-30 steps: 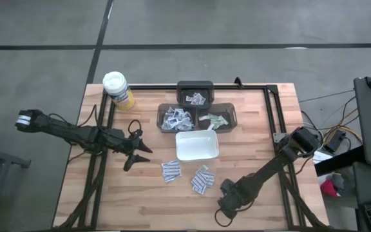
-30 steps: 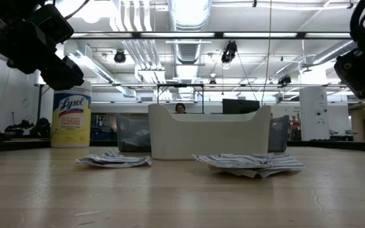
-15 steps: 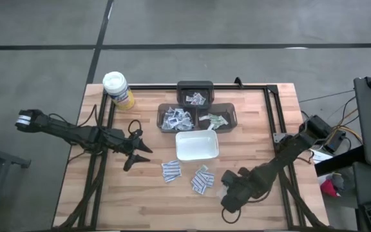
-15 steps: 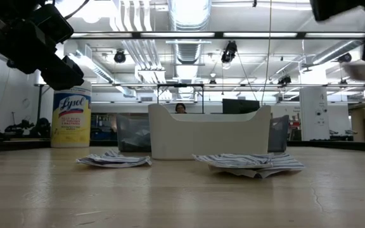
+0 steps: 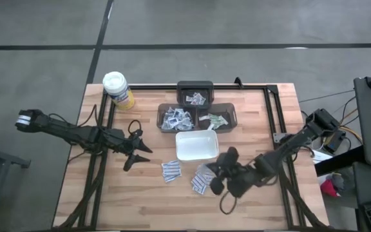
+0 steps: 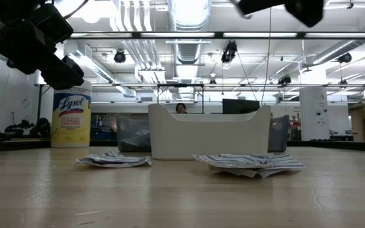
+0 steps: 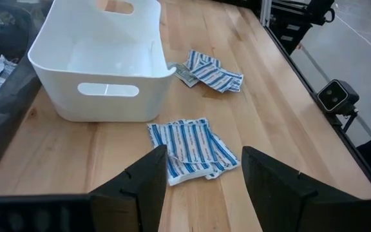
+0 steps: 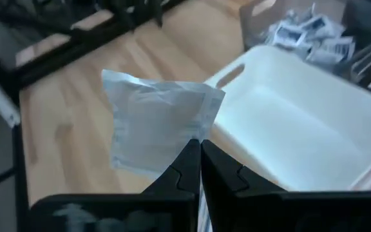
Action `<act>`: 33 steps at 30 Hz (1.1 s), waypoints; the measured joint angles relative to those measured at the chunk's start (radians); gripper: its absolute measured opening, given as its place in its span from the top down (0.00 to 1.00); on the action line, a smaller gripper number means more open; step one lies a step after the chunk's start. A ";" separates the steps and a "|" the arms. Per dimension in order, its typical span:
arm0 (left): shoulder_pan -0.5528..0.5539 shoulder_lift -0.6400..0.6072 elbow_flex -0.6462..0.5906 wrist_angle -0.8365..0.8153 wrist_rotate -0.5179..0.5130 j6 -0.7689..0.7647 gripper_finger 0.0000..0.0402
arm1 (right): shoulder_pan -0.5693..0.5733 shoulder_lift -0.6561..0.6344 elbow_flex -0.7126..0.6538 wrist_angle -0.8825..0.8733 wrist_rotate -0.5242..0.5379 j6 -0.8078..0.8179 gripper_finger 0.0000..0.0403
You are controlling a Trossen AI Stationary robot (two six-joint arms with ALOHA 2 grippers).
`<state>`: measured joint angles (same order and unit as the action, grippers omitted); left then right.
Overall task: Pick & Place First Aid Supplies
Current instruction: Put the blue bandage into the white bin
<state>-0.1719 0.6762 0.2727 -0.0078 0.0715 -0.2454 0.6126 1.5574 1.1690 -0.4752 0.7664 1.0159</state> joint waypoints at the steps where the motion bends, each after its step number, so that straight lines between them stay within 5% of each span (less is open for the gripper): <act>1: 0.000 0.000 0.000 0.000 0.000 0.005 0.51 | -0.019 0.000 0.000 0.016 -0.002 -0.011 0.98; 20: 0.000 -0.173 0.000 -0.008 0.042 0.077 0.51 | -0.461 0.005 0.054 -0.032 -0.458 -0.015 0.98; 33: 0.000 -0.197 0.000 -0.034 0.030 0.095 0.51 | -0.525 0.047 0.055 -0.126 -0.588 0.229 0.98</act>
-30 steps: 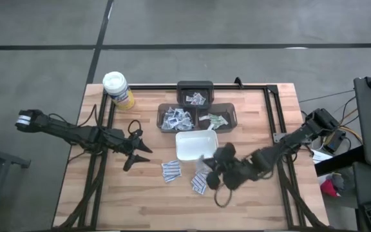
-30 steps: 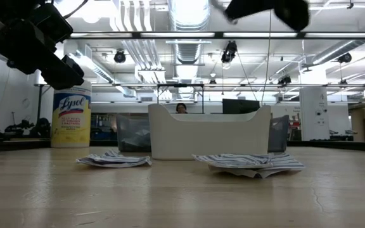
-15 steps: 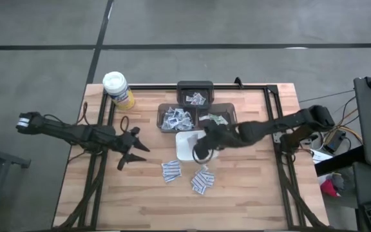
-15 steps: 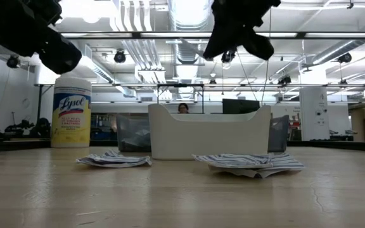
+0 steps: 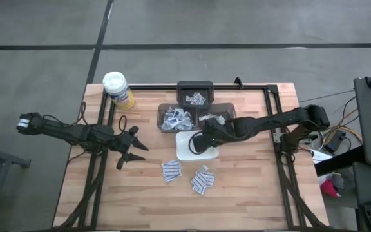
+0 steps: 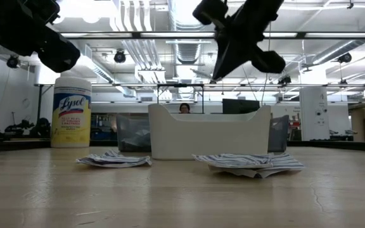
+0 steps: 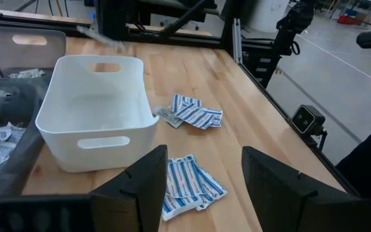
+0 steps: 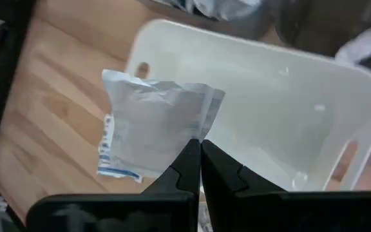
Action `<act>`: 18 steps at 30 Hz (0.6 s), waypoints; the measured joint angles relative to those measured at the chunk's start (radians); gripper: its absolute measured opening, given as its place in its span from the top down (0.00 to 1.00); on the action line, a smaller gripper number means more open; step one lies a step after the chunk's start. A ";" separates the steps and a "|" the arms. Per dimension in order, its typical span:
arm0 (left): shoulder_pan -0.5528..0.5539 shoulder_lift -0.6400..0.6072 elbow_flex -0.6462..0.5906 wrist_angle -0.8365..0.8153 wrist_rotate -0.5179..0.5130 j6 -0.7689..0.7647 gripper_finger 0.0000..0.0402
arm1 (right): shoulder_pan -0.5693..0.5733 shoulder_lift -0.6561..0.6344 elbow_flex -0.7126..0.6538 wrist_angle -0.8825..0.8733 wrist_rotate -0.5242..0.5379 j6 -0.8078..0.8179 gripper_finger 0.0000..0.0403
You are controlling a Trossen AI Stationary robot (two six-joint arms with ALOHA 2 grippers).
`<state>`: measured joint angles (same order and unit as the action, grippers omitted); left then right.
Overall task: Pick & Place First Aid Supplies
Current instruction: Put the blue bandage into the white bin
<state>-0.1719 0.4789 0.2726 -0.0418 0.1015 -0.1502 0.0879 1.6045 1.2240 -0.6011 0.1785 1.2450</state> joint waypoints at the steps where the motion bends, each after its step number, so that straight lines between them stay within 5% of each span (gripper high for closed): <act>1: 0.000 0.000 0.000 0.000 -0.001 0.001 0.51 | 0.000 0.012 0.000 0.000 -0.013 0.020 0.98; 8: 0.000 0.001 0.000 -0.003 -0.010 0.003 0.51 | -0.018 0.120 0.100 -0.106 -0.083 0.064 0.98; 18: 0.000 0.001 0.000 -0.010 -0.013 0.004 0.51 | -0.083 0.309 0.369 -0.329 -0.142 -0.074 0.98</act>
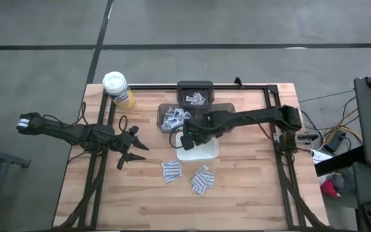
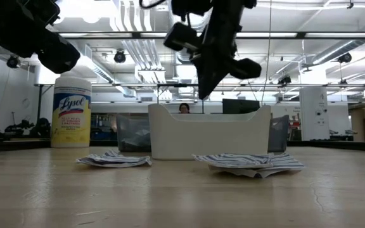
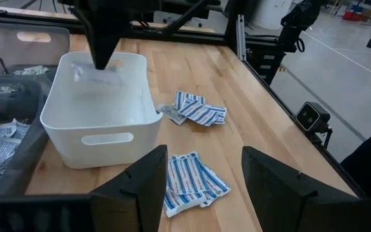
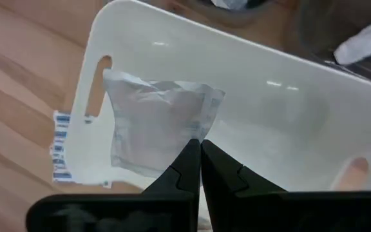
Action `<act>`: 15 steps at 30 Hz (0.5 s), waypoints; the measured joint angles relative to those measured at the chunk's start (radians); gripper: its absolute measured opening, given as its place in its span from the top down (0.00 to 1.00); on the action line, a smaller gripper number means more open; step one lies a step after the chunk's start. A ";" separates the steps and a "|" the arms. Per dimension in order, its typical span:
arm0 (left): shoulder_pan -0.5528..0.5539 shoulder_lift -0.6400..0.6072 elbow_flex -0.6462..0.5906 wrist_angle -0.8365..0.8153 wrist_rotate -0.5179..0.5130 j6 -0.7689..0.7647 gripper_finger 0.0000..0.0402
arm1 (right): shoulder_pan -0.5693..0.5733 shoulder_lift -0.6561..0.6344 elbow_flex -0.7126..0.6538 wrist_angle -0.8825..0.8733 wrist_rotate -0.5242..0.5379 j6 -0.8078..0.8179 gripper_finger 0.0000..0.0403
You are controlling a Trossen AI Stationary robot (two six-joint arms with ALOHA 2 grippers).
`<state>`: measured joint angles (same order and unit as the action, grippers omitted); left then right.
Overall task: Pick & Place First Aid Supplies
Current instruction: Put the blue bandage into the white bin
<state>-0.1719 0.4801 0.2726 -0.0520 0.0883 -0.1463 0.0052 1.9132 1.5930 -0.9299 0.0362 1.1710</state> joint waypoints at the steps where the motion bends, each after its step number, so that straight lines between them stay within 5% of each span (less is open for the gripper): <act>1: 0.000 0.000 0.000 -0.003 0.000 0.000 0.51 | -0.006 0.015 0.014 -0.009 -0.007 -0.009 0.98; 15: 0.000 0.000 -0.008 -0.025 0.000 0.014 0.51 | -0.024 0.153 0.076 -0.138 -0.046 -0.023 0.98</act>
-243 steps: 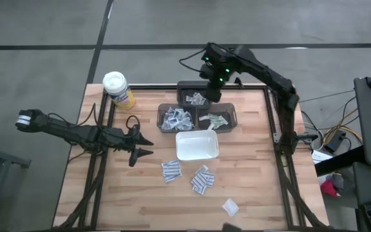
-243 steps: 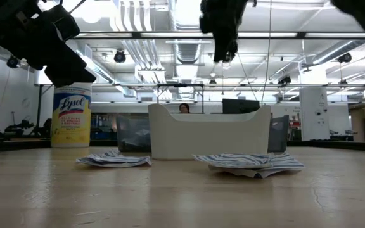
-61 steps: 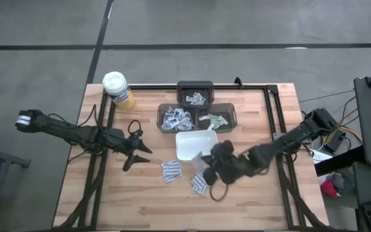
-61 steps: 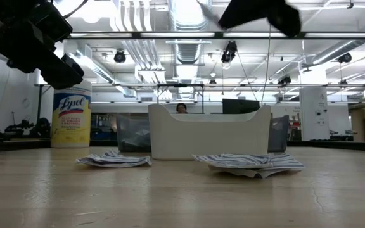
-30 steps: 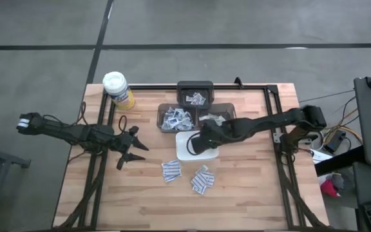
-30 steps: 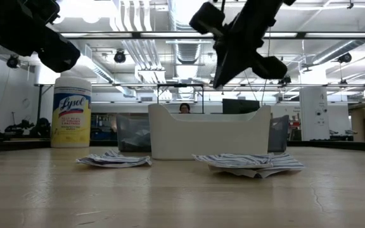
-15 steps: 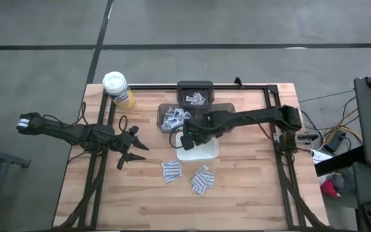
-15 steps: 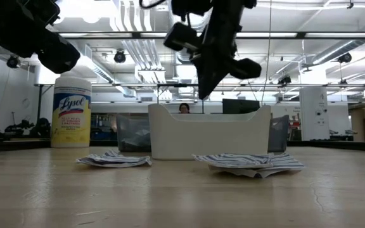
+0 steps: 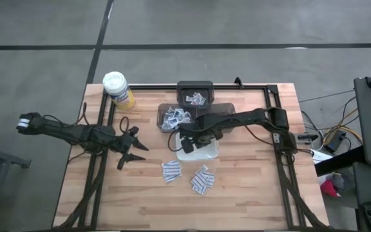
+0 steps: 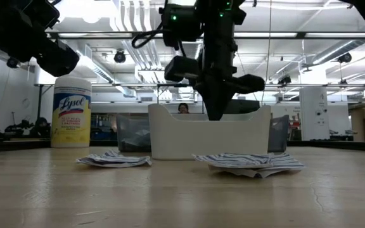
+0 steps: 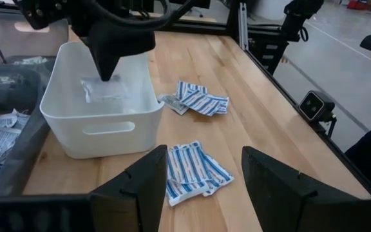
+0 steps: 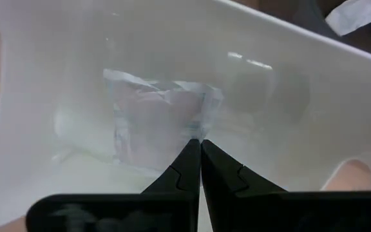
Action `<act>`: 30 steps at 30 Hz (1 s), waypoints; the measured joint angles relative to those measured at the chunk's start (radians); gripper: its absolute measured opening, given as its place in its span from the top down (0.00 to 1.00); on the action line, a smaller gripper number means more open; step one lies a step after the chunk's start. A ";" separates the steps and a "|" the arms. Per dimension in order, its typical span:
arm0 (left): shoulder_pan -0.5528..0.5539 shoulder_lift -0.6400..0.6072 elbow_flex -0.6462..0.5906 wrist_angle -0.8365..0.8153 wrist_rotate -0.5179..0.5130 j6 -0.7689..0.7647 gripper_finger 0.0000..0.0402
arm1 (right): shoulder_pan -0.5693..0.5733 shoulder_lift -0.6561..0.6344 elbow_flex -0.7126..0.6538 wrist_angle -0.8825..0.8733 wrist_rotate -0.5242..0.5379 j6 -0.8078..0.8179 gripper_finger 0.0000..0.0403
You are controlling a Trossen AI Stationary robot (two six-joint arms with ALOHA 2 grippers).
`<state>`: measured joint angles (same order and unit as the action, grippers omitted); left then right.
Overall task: Pick & Place First Aid Supplies
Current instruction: Put the blue bandage into the white bin
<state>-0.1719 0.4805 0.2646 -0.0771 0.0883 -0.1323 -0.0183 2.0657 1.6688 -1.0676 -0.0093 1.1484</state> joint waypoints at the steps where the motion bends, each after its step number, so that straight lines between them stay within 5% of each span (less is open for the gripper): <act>1: 0.000 0.000 -0.003 0.000 0.000 0.000 0.51 | -0.001 0.006 0.000 0.001 0.000 0.000 0.98; 30: 0.000 0.000 -0.010 -0.005 0.000 0.003 0.51 | -0.009 0.078 0.001 0.035 -0.025 -0.161 0.94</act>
<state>-0.1719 0.4805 0.2550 -0.0825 0.0883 -0.1295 -0.0270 2.1441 1.6699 -1.0325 -0.0346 0.9874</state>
